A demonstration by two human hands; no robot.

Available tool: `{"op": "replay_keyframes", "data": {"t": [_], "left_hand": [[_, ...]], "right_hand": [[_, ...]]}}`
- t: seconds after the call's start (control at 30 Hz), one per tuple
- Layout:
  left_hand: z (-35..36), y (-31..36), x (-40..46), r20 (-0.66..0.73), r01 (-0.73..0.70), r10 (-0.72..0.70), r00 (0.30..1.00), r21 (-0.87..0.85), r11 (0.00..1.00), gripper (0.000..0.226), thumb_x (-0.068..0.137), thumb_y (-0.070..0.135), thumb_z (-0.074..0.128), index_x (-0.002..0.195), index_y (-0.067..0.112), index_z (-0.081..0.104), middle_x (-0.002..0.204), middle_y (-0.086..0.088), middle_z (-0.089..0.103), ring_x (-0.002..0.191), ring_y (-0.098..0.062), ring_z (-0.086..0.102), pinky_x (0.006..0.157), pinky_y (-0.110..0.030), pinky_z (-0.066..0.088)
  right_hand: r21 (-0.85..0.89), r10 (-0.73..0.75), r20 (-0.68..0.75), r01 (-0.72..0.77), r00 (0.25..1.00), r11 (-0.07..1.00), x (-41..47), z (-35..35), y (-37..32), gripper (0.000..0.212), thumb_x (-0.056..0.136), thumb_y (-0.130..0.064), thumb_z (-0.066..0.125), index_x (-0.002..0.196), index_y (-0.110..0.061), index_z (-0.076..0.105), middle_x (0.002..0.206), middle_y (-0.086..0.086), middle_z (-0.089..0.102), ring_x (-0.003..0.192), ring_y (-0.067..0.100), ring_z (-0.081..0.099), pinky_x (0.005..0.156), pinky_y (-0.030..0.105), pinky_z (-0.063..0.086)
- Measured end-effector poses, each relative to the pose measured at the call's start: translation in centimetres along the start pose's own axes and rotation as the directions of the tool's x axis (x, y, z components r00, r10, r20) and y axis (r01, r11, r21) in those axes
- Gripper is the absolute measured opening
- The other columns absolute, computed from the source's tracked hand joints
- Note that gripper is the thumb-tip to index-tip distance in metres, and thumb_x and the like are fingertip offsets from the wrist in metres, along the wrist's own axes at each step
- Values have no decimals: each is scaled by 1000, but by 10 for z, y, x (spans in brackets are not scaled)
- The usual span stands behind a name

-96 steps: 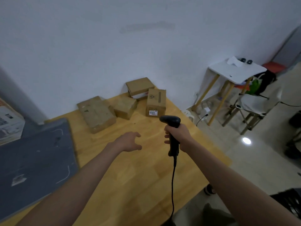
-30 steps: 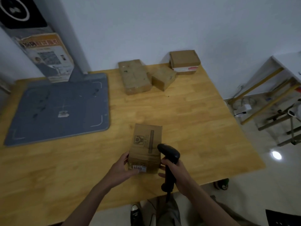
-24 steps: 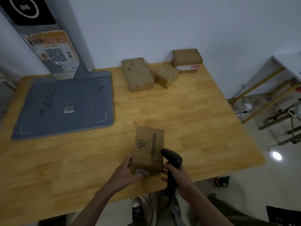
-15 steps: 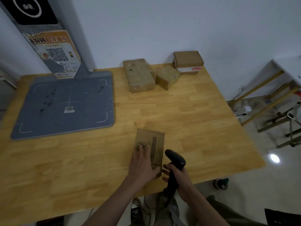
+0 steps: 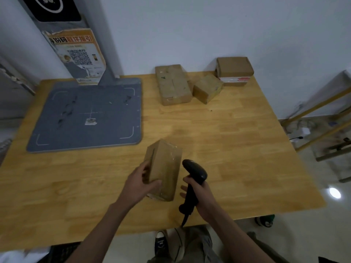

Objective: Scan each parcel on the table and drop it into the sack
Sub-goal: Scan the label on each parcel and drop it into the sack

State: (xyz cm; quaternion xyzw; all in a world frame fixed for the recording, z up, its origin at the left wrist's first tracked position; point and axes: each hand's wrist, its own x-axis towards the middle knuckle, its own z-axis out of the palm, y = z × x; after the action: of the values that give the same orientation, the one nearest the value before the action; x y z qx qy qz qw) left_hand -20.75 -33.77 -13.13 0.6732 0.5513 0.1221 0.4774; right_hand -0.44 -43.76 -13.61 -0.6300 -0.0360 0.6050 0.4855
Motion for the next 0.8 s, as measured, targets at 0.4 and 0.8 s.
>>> {"op": "replay_keyframes", "data": {"t": [0.4,0.8], "left_hand": [[-2,-7,-16,-152,180,-120,981,496,849,113,66,75,68,155,34,11,157,-5,17,136,-31,33,100,-46,46],[-16,0,-12,68,289,-292,954,53,956,105,67,56,82,153,41,23,138,-2,39,127,-26,46,94,-35,47]], "right_hand": [[-96,32,307,-3,951,995,-9,59,-5,16,94,-22,71,102,-9,66,120,6,74,110,21,71,101,51,53],[-37,-32,131,37,991,999,-26,-8,-14,18,94,-11,68,107,1,63,111,24,73,106,42,69,97,52,55]]}}
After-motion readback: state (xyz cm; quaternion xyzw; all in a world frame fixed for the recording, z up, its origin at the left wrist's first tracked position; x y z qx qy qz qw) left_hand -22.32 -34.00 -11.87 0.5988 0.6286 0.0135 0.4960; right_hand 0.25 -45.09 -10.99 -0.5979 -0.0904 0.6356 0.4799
